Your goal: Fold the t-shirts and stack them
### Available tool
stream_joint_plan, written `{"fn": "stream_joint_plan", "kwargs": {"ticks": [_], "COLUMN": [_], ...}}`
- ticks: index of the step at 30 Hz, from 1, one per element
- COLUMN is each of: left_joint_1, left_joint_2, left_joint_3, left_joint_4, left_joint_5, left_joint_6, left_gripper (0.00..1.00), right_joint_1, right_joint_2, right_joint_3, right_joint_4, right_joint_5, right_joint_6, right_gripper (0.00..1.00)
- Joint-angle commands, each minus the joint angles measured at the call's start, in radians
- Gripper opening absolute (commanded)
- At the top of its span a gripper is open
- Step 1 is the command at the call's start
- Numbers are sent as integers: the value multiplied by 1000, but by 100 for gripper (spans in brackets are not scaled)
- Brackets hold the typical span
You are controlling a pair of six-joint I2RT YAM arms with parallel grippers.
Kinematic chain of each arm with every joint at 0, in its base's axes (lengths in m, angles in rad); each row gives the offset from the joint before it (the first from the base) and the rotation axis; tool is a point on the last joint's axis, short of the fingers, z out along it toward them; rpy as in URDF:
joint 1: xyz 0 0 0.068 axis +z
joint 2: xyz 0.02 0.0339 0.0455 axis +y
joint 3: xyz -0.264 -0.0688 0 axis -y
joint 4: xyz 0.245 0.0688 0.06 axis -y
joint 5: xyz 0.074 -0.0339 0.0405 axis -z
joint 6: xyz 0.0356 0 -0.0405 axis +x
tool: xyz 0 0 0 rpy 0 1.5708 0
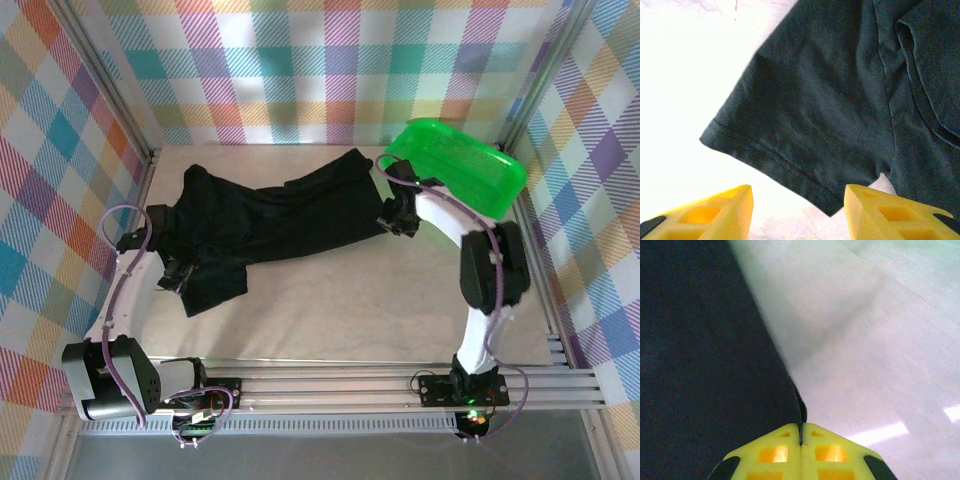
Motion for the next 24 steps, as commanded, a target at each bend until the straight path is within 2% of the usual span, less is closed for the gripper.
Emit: {"fn": "stream_joint_plan", "kwargs": {"ticks": [1, 7, 10, 14, 16, 20, 24], "left_joint_1": [3, 3, 3, 6, 11, 42, 115], "left_joint_2": [-8, 3, 12, 33, 48, 74, 104], "left_joint_3": [17, 13, 15, 27, 34, 39, 40], "left_joint_4": [-57, -49, -46, -77, -83, -75, -53], "left_joint_5": [-43, -44, -37, -84, -99, -90, -40], "left_joint_6": [20, 22, 36, 86, 109, 128, 140], "left_gripper": [52, 54, 58, 64, 64, 64, 64], "right_joint_1": [-24, -104, -147, -172, -167, -160, -136], "right_joint_2": [-131, -157, -135, -161, -194, -219, -169], "right_joint_3": [-146, -256, -237, -226, -260, -345, -329], "right_joint_4": [-110, -144, -141, -154, -138, -57, -17], "right_joint_5": [-35, -41, 18, 18, -15, -120, -174], "right_joint_6": [-34, -78, -100, -98, -79, -29, 0], "right_gripper": [0, 0, 16, 46, 52, 54, 54]}}
